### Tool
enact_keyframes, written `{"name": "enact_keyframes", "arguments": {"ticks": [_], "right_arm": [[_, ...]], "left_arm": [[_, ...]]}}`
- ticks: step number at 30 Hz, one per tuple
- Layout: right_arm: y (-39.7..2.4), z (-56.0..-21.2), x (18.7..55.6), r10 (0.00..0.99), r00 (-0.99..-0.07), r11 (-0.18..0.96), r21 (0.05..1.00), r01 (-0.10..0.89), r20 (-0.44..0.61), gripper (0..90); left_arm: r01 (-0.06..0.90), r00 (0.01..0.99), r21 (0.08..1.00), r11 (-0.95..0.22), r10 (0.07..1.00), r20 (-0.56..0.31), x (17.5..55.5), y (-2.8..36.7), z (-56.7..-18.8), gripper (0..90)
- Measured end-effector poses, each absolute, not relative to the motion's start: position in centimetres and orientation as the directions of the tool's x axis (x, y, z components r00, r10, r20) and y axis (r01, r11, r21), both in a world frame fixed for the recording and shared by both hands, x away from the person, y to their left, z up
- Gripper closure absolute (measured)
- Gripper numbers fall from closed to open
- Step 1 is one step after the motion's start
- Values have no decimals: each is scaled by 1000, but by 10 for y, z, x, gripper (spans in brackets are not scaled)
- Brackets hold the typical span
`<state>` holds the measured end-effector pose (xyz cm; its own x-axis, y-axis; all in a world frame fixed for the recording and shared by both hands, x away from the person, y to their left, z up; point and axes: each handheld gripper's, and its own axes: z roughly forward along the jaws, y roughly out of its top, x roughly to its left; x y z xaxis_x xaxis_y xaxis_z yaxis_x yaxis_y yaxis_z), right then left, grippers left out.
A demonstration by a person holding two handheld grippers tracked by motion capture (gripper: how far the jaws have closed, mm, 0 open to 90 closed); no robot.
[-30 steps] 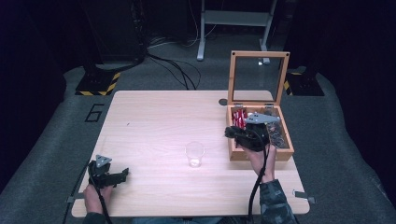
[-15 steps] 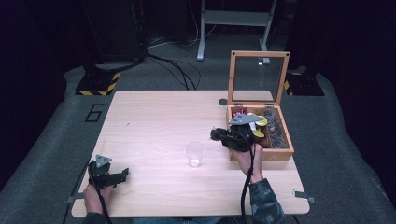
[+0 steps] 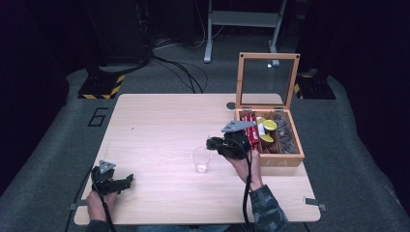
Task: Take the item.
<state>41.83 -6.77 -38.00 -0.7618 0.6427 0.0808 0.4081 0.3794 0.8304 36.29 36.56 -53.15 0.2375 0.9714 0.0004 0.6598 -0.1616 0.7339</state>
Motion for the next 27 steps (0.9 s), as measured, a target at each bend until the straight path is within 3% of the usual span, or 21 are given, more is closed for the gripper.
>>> {"name": "enact_keyframes", "arguments": {"ticks": [27], "right_arm": [[-33, -415, 427, 601, -795, 481, 755, 445, 86, 773]], "left_arm": [[659, 237, 735, -162, 971, 1, 363, 365, -531, 70]]}}
